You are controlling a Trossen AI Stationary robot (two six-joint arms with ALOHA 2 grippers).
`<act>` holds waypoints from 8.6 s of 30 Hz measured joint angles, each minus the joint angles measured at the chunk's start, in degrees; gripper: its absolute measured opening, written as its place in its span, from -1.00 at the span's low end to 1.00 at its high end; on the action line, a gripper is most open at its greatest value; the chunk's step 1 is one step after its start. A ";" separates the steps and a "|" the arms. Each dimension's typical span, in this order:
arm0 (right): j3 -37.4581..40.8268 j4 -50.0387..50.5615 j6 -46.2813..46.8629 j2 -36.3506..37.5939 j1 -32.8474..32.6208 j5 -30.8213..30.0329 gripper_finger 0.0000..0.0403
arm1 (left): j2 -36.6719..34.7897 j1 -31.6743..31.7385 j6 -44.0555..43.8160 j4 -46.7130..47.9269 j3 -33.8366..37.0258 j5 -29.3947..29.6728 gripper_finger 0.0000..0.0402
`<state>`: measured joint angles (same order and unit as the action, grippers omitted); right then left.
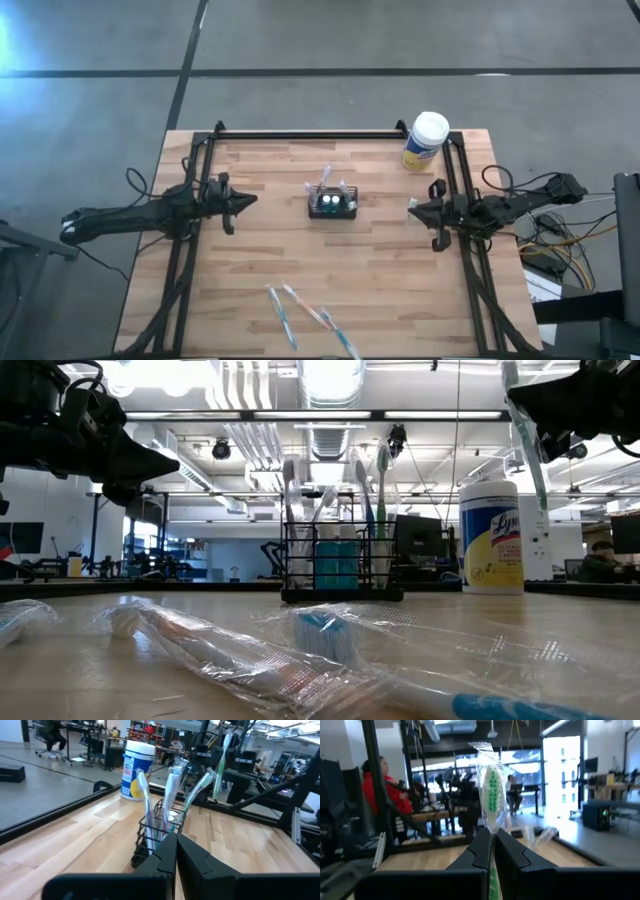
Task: Pick & Place toothbrushing station
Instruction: Put the green toothbrush into the black organizer, then put the right blue toothbrush into the black organizer
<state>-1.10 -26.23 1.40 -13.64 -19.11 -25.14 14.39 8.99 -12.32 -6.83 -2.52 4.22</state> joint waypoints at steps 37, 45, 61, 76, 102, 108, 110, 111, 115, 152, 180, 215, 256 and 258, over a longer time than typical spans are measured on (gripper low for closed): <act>-18.28 -48.39 6.02 -55.71 44.77 43.18 -0.96 | 0.00 0.00 5.09 -1.11 0.79 5.78 -0.93; -20.72 -63.09 9.13 -73.76 44.72 43.32 -0.96 | 0.00 -0.01 5.04 -1.15 0.92 5.78 -0.93; -22.77 -63.68 4.35 -83.62 41.57 42.08 -0.96 | 0.00 -0.01 5.01 -1.14 0.94 5.78 -0.93; -22.55 -63.73 -1.86 -90.94 37.86 37.85 -0.96 | -0.02 -0.01 5.01 -1.05 0.94 5.77 -0.93; -21.81 -57.54 4.83 -92.39 37.48 36.94 -0.47 | -0.02 -0.02 4.61 -0.98 0.94 5.75 -0.93; -21.79 -56.35 5.37 -89.18 37.48 36.66 -0.19 | -0.02 -0.02 4.57 -0.98 0.94 5.75 -0.93; -21.77 -53.62 5.71 -87.31 37.46 35.12 -0.12 | -0.02 -0.02 4.57 -0.98 0.94 5.75 -0.93; -21.77 -51.71 5.70 -86.20 37.46 34.51 -0.09 | -0.02 -0.02 4.57 -0.98 0.94 5.75 -0.93; -21.75 -43.58 5.21 -81.09 37.48 33.93 -0.02 | -0.02 0.00 4.57 -0.98 0.95 5.75 -0.93; -0.20 -3.14 1.43 -6.38 31.56 21.46 -0.96 | -0.02 0.00 4.13 -1.09 0.96 5.75 -0.93; 0.59 3.32 1.69 -5.33 32.68 23.67 -0.96 | -0.02 -0.01 3.58 0.03 0.96 5.74 -0.93; -46.71 18.43 16.58 -60.80 -5.19 0.77 -0.96 | -0.02 -0.07 -8.58 2.23 0.96 -6.57 -0.93; -106.53 79.83 58.31 -116.66 -13.08 27.19 -0.07 | 0.02 -0.15 -5.73 6.65 0.96 -11.14 -0.93; -105.63 78.65 58.31 -116.66 -13.25 27.34 -0.07 | 0.04 -0.15 -5.73 6.65 0.96 -11.10 -0.93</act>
<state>-106.73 52.43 59.70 -130.30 -32.36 2.20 14.43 8.84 -18.04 -0.19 -1.56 -6.87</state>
